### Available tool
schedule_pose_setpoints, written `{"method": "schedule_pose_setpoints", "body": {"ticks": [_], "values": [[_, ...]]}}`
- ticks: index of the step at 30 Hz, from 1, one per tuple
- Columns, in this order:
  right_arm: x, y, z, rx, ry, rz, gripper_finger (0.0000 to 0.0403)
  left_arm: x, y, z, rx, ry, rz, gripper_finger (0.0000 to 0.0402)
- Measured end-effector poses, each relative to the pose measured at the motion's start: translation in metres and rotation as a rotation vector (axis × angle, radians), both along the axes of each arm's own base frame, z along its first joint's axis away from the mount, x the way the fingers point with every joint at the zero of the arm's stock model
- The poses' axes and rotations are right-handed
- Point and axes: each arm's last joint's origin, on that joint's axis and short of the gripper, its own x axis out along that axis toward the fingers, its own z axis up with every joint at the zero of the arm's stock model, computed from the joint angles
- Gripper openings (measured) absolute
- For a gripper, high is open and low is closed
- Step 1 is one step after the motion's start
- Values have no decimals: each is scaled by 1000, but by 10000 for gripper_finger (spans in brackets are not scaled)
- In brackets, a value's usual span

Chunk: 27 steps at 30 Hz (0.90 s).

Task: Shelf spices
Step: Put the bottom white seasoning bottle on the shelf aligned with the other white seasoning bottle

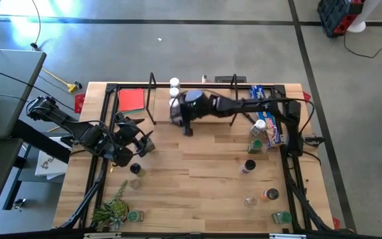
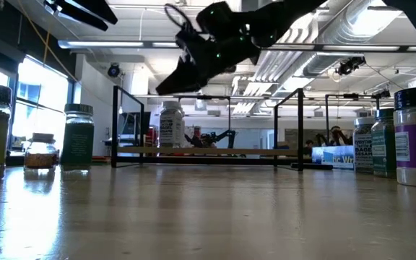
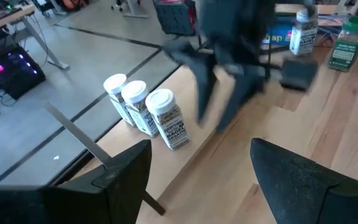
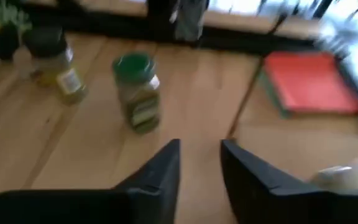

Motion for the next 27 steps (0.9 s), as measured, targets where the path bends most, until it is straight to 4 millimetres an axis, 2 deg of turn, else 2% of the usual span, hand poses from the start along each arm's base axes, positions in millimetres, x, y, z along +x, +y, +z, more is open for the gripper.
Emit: {"method": "schedule_pose_setpoints", "body": {"ticks": [4,8,17,27], "values": [[9,3,-25,2,46,-93,35,0,0,0,7,6,-2,268],[10,-6,-39,1,76,-192,8,0,0,0,8,7,-3,268],[4,-24,-41,12,104,-292,0,0,0,0,8,6,-2,268],[0,-30,-44,11,145,-303,0,0,0,0,8,5,-1,268]]}}
